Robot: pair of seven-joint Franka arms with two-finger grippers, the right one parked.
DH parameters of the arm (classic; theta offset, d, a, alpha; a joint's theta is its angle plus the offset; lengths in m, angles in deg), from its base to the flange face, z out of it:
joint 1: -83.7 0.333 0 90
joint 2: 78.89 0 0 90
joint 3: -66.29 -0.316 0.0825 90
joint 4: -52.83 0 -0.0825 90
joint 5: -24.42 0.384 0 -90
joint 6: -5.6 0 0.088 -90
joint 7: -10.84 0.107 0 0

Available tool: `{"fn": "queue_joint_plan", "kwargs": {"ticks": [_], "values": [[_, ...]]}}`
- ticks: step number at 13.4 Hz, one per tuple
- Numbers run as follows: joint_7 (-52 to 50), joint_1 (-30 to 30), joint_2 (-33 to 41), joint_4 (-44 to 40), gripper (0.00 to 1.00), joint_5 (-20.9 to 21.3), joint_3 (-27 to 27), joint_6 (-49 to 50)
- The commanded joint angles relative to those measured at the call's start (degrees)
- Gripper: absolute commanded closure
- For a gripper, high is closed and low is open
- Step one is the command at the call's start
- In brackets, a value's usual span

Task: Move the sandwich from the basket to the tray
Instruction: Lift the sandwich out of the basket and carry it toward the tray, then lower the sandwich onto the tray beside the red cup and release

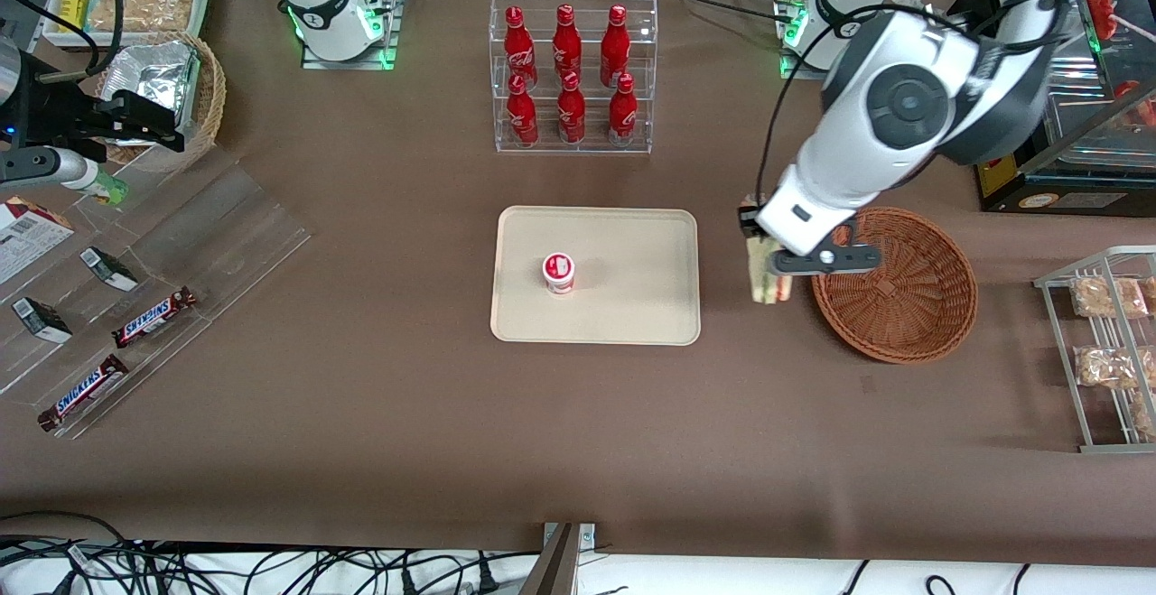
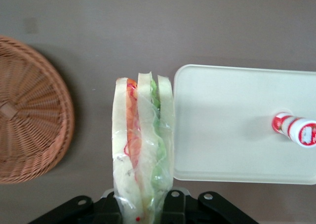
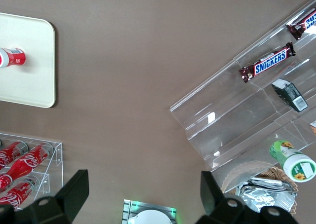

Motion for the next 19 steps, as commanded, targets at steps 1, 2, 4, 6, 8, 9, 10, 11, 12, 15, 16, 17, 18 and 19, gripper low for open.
{"fn": "queue_joint_plan", "kwargs": {"ticks": [1,2,4,6,8,9,10,11,12,15,16,17,18,19], "values": [[4.26,-3.3,-3.8,-1.35,1.0,1.27,0.2,-3.63],[4.09,-5.15,-5.38,-0.83,1.0,1.36,0.12,-6.44],[2.96,-6.57,-8.2,0.23,1.0,1.45,-0.06,-11.02],[1.38,-7.63,-10.84,0.41,1.0,3.89,-0.15,-13.05],[-2.91,-9.2,-13.47,0.41,1.0,7.67,-0.06,-15.24],[-5.11,-9.91,-15.14,0.41,1.0,9.95,-0.06,-16.47],[-7.22,-10.52,-16.72,0.41,1.0,11.8,-0.06,-17.09],[-8.9,-11.31,-18.04,0.41,1.0,13.21,-0.06,-17.19],[-10.05,-11.84,-19.36,0.41,1.0,14.36,-0.06,-17.45],[-13.83,-12.64,-21.92,0.85,1.0,18.74,-0.15,-19.2],[-14.18,-12.73,-22.01,1.02,1.0,19.2,-0.15,-19.12],[-14.19,-12.81,-22.36,1.28,1.0,19.29,-0.15,-19.21],[-14.19,-12.81,-22.54,1.29,0.87,19.29,-0.15,-19.21],[-14.45,-12.81,-22.45,1.29,0.46,19.2,-0.15,-19.21]]}}
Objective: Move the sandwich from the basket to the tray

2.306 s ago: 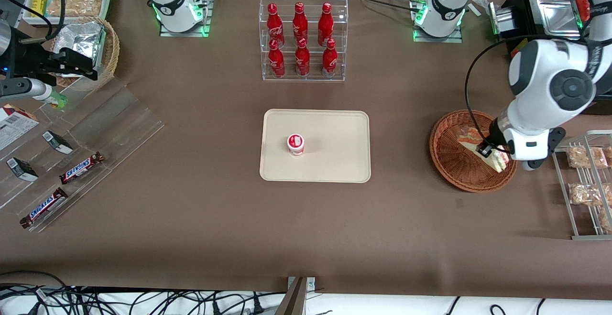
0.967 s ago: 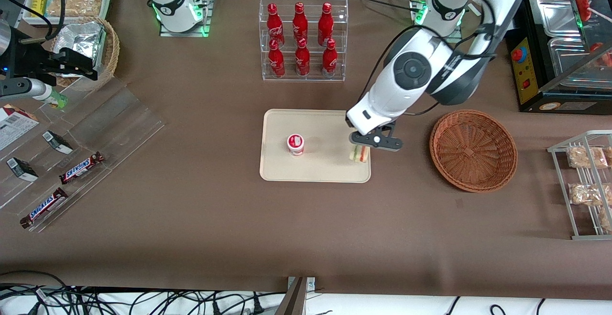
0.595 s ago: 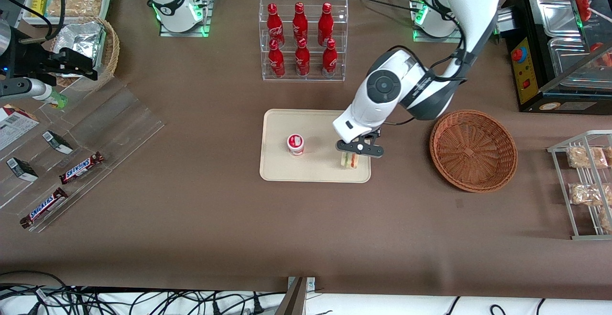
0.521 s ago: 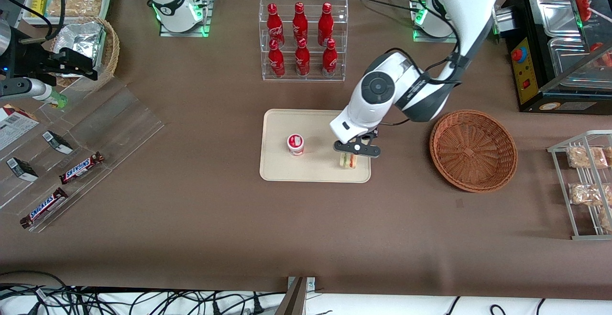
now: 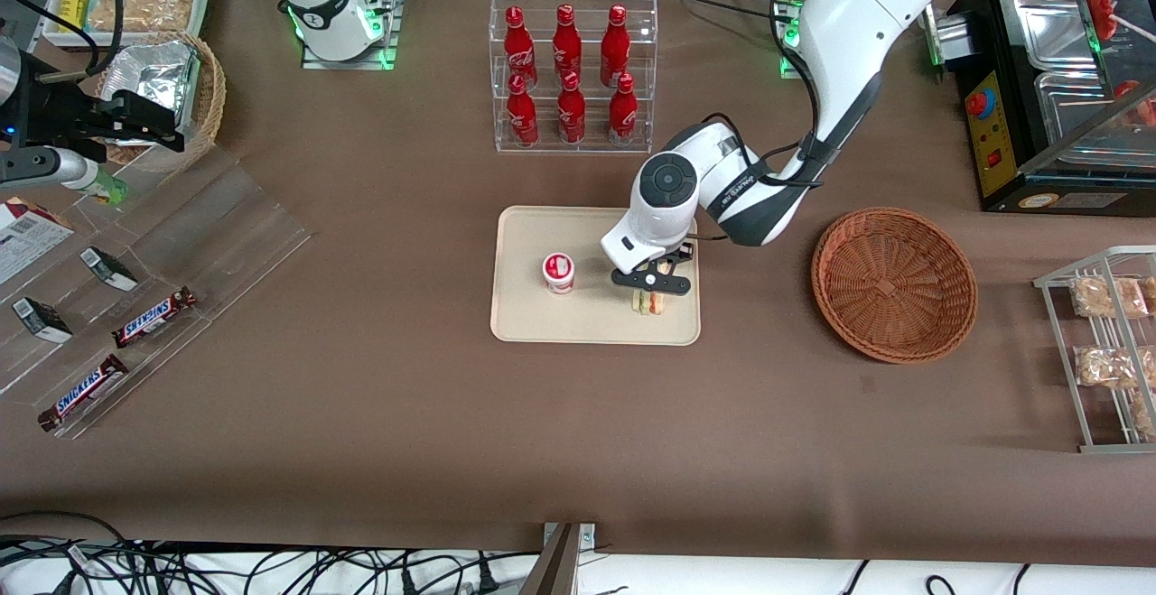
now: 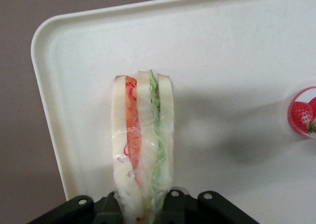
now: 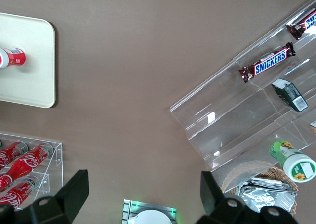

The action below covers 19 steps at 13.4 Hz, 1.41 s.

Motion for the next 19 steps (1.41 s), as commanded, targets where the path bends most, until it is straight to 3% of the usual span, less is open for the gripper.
{"fn": "queue_joint_plan", "kwargs": {"ticks": [1,6,11,17,19], "values": [[-2.04,-0.53,0.24,0.01,0.0,1.71,-0.14,-0.11],[-3.88,0.52,3.66,-0.78,0.0,1.71,-0.41,1.03],[-8.11,7.01,17.27,-1.31,0.0,0.31,0.12,9.71],[-6.44,16.69,30.2,-2.44,0.0,-10.32,0.3,18.68],[0.55,18.36,30.48,-6.56,0.0,-13.13,0.21,25.86]]}}
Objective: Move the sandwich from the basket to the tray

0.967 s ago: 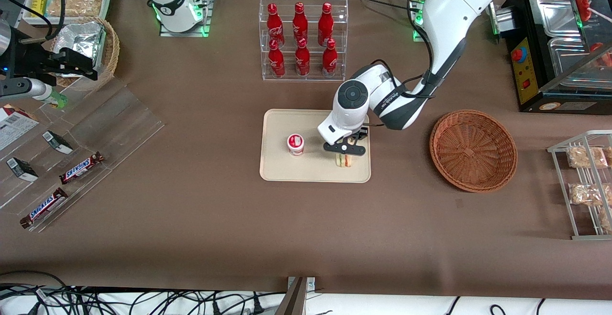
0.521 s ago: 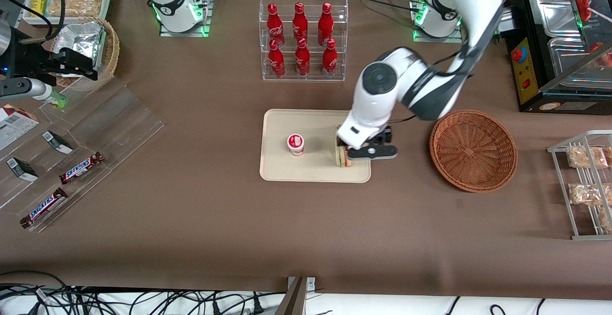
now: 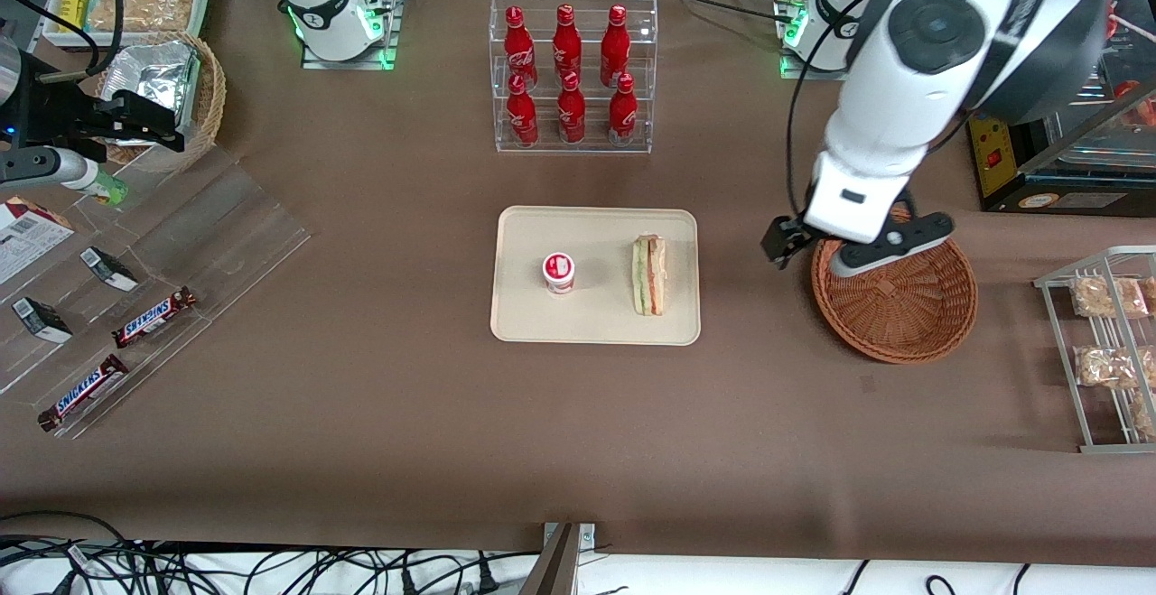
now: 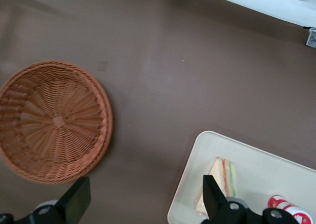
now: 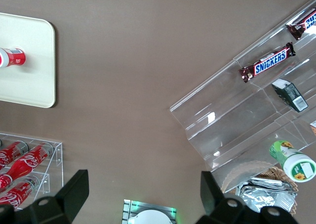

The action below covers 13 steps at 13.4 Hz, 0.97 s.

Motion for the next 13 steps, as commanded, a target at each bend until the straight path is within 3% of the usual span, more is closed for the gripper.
{"fn": "queue_joint_plan", "kwargs": {"ticks": [1,4,7,11,13], "values": [[8.99,3.68,1.13,-5.08,0.0,-4.87,0.27,8.71],[21.99,8.26,2.27,-7.3,0.0,-8.83,-2.08,13.91],[32.98,6.25,4.82,-8.1,0.0,-13.49,-11.48,16.12],[49.41,5.46,6.84,-7.57,0.0,-13.5,-16.16,18.58],[52.71,5.02,6.84,-7.57,0.0,-13.24,-16.96,18.59]]}}
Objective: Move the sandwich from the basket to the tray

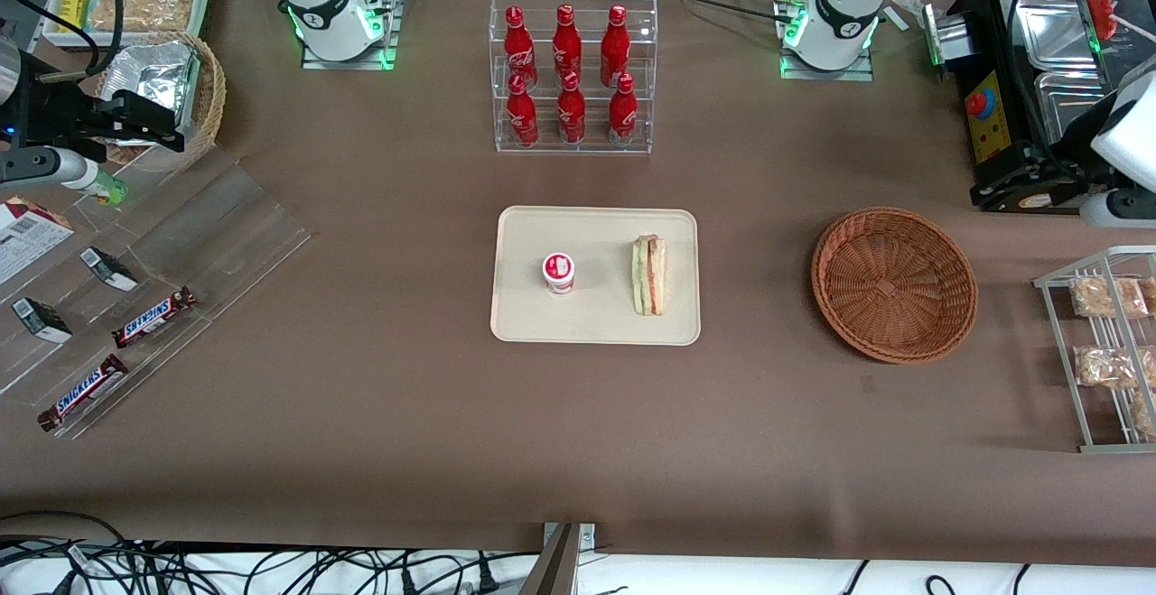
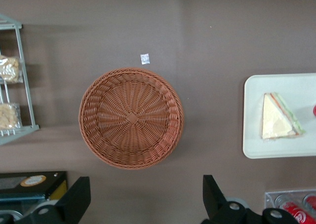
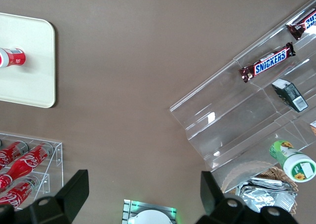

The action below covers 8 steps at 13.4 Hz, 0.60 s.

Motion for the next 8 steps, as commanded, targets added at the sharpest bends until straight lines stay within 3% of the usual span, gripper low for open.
{"fn": "queue_joint_plan", "kwargs": {"ticks": [1,5,8], "values": [[3.99,-1.46,0.91,0.42,0.0,-0.44,-1.35,0.88],[4.26,-1.55,0.83,0.42,0.0,-0.35,-1.44,0.71],[6.36,-2.87,0.82,0.51,0.0,4.21,-1.7,0.71]]}}
